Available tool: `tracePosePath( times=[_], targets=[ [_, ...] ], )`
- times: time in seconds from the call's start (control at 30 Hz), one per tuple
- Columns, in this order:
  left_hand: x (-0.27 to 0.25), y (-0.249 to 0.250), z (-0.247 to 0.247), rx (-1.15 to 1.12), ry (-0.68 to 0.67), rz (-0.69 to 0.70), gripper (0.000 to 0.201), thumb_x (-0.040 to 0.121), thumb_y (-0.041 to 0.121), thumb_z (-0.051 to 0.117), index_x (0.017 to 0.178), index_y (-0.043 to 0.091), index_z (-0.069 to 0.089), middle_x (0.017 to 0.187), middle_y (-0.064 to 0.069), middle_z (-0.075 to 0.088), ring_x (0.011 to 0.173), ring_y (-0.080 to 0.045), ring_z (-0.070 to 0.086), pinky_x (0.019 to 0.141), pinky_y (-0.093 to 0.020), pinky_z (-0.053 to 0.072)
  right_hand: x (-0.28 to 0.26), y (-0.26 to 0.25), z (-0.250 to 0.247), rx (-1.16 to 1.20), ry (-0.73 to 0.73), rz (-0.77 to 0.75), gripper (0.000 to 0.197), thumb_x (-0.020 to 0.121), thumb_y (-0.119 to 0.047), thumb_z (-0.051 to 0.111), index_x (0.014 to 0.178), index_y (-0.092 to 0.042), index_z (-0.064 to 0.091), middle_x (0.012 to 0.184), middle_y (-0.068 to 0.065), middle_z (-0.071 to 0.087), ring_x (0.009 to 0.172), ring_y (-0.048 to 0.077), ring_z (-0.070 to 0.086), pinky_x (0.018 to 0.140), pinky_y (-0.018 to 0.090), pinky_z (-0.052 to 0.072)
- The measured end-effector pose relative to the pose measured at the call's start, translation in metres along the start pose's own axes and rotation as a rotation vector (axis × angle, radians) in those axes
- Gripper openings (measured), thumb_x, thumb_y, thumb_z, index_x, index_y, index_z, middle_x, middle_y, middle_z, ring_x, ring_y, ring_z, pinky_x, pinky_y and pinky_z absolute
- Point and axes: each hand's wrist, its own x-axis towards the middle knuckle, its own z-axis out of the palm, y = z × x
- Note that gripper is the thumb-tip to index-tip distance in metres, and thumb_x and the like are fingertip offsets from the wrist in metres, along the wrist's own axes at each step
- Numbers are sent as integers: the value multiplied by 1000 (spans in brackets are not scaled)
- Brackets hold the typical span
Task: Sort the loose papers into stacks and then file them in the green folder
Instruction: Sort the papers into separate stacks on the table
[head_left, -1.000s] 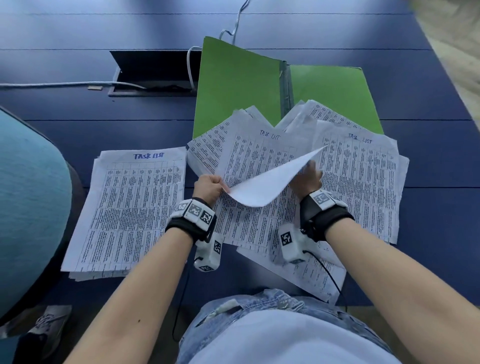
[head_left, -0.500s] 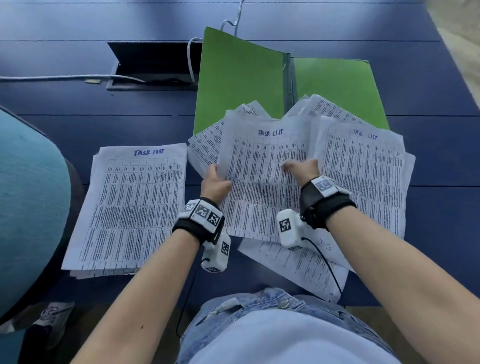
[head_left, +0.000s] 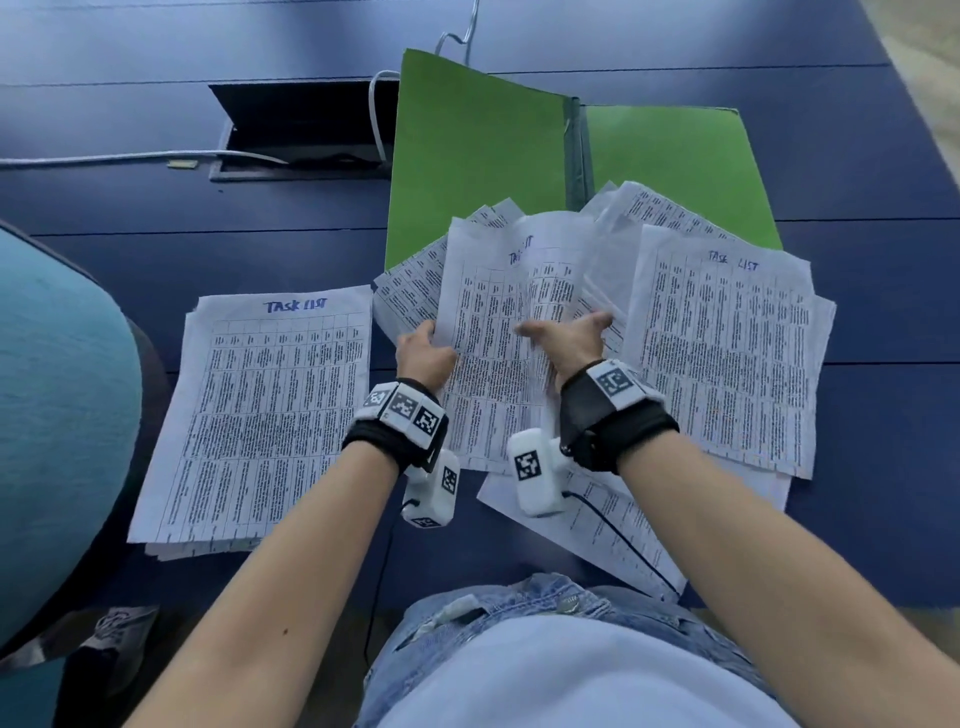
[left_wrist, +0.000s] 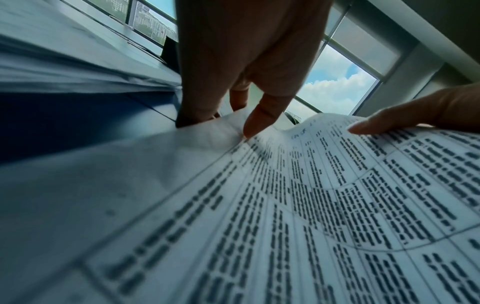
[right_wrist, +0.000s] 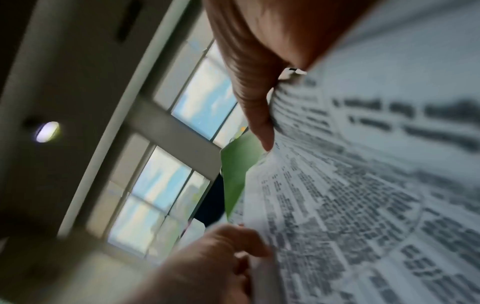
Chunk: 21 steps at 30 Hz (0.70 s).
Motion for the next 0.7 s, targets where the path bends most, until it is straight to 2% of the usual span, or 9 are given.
tracePosePath(
  times=[0.07, 0.13, 0.17, 0.2, 0.3, 0.4, 0.47, 0.57, 0.7],
  targets=[
    [5, 1, -3, 92, 17, -27, 43, 81, 3, 48, 123, 10, 55, 128, -17, 41, 118, -31, 48, 108, -35, 38, -5, -4, -3, 116, -52, 119, 96, 57, -17, 84, 132, 2, 26, 131, 17, 47, 118, 31, 49, 105, 45, 39],
    [10, 3, -7, 199, 35, -38, 44, 84, 5, 48, 127, 10, 50, 132, -20, 32, 125, -33, 37, 111, -33, 30, -3, -4, -9, 152, -112, 101, 52, 60, -8, 81, 103, 6, 55, 102, 13, 64, 92, 26, 63, 94, 36, 47],
    [12, 6, -9, 237, 45, -38, 46, 84, 5, 47, 129, 12, 48, 133, -19, 29, 128, -34, 31, 110, -35, 28, -4, -5, -13, 94, -121, 73, 29, 65, -6, 78, 86, 3, 60, 87, 9, 64, 81, 22, 62, 89, 31, 47],
    [14, 8, -12, 272, 54, -44, 49, 83, 4, 48, 131, 14, 45, 135, -17, 27, 129, -33, 27, 109, -38, 28, -1, -3, -15, 31, -109, 37, 23, 68, -6, 76, 82, 2, 61, 84, 7, 63, 79, 21, 61, 88, 31, 46],
    [22, 16, -24, 354, 115, -44, 60, 80, 2, 51, 136, 15, 33, 140, -14, 21, 132, -30, 21, 109, -45, 29, 7, 2, -23, -153, -8, -75, 40, 69, -10, 76, 105, 1, 61, 105, 12, 67, 97, 28, 63, 93, 38, 50],
    [35, 22, -35, 421, 117, -24, 73, 81, 4, 54, 144, 12, 18, 151, -14, 13, 140, -30, 14, 115, -45, 19, 15, 4, -38, -226, 34, -158, 26, 72, -5, 73, 95, -9, 63, 100, 11, 67, 94, 26, 64, 90, 40, 53],
    [44, 23, -40, 438, 94, -20, 76, 82, 6, 57, 145, 8, 15, 152, -16, 18, 141, -30, 17, 115, -41, 19, 23, 6, -51, -221, 54, -160, 32, 73, -2, 72, 103, -6, 62, 105, 13, 68, 95, 29, 66, 88, 42, 54],
    [50, 26, -41, 391, 135, -3, 59, 81, 6, 59, 133, 4, 31, 137, -20, 38, 129, -34, 37, 107, -39, 34, 32, 10, -69, -246, 106, -179, 36, 78, -2, 67, 113, -8, 61, 107, 13, 68, 93, 27, 66, 81, 32, 54],
    [47, 35, -42, 327, 181, 9, 38, 85, 4, 57, 116, 6, 35, 113, -18, 53, 110, -32, 54, 87, -37, 47, 33, 26, -85, -281, 95, -154, 27, 84, -1, 59, 110, -6, 62, 98, 7, 63, 85, 21, 58, 61, 17, 43]
  ],
)
